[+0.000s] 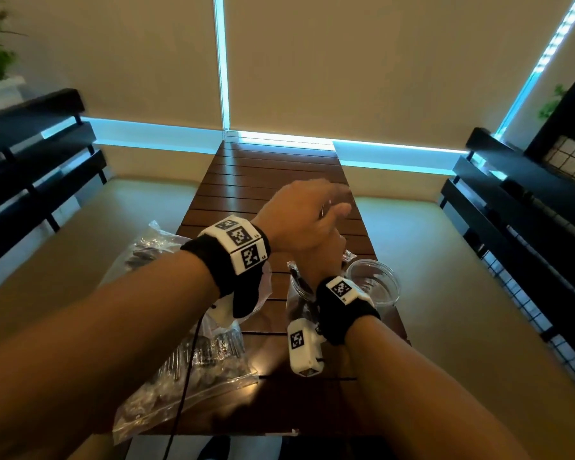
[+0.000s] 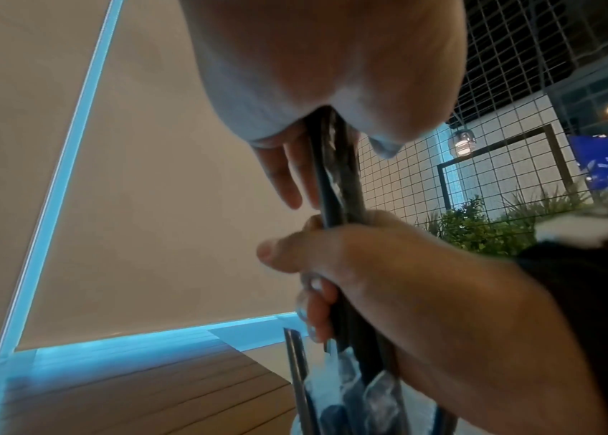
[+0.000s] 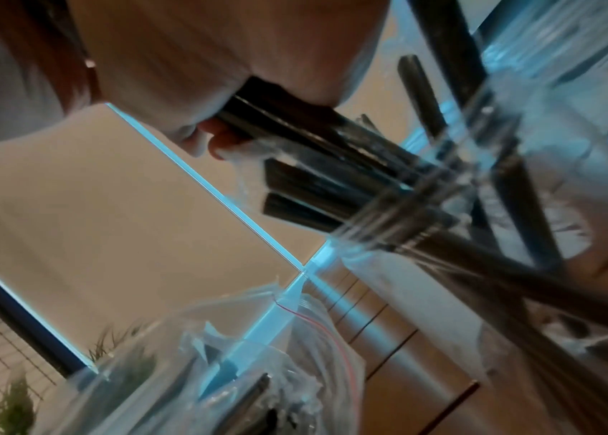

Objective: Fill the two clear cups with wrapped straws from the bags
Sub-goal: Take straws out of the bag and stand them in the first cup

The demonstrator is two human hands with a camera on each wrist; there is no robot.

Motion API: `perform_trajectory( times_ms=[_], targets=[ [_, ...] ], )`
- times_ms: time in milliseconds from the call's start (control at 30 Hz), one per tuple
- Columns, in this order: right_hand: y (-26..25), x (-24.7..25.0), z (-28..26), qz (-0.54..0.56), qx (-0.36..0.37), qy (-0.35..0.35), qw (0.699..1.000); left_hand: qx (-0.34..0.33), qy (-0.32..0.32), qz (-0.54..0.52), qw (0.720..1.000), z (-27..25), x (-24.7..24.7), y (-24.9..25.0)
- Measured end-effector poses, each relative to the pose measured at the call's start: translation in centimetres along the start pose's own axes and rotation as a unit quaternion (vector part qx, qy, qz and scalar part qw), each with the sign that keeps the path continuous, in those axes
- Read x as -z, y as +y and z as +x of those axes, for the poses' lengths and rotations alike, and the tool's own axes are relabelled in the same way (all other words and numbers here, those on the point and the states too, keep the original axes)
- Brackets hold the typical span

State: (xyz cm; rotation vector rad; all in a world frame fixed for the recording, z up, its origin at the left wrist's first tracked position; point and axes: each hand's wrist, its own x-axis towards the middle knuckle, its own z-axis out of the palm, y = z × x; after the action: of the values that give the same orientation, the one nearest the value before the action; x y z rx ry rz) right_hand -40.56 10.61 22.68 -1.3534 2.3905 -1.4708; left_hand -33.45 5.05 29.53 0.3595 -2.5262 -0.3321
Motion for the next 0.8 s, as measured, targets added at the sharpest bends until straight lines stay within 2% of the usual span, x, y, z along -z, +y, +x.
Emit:
perform_trajectory(
  times_ms=[100, 200, 300, 367, 467, 533, 633, 733, 800],
  targets=[
    [1.1, -1.0, -0.1, -0.016, -0.016, -0.011, 1.0, 0.019, -0.09, -0.002, 0.996, -0.6, -0.6, -0.7],
    [1.5, -1.5, 0.2, -0.02, -0.058, -0.023, 0.998, 0.029, -0.126, -0.007, 0.992, -1.2, -1.9, -1.0],
    [3.1, -2.6, -0.6, -0.063, -0.047, -0.062, 0.995, 0.041, -0.175, 0.001, 0.984, -2.1, -3.4, -1.4],
    [4.2, -3.6, -1.0, -0.042, -0.021, -0.088, 0.995, 0.051, -0.189, -0.004, 0.981, -3.0, -4.6, -1.9],
    [4.5, -3.2, -1.4, -0.084, 0.018, -0.086, 0.993, 0.071, -0.173, -0.029, 0.982, -4.0, -6.0, -2.3],
    [4.3, -2.5, -1.5, -0.051, 0.02, -0.059, 0.997, 0.093, -0.183, -0.042, 0.978, -4.1, -6.4, -2.6],
    [4.8, -2.3, -1.6, -0.035, 0.095, 0.015, 0.995, 0.142, -0.171, -0.15, 0.963, -3.6, -6.2, -2.9],
    [4.7, -2.5, -2.2, 0.034, 0.114, -0.009, 0.993, 0.17, -0.079, -0.232, 0.955, -3.1, -4.8, -3.0],
    [4.7, -2.6, -2.6, 0.021, 0.126, -0.025, 0.991, 0.158, -0.01, -0.197, 0.968, -3.0, -3.8, -3.6]
  ],
)
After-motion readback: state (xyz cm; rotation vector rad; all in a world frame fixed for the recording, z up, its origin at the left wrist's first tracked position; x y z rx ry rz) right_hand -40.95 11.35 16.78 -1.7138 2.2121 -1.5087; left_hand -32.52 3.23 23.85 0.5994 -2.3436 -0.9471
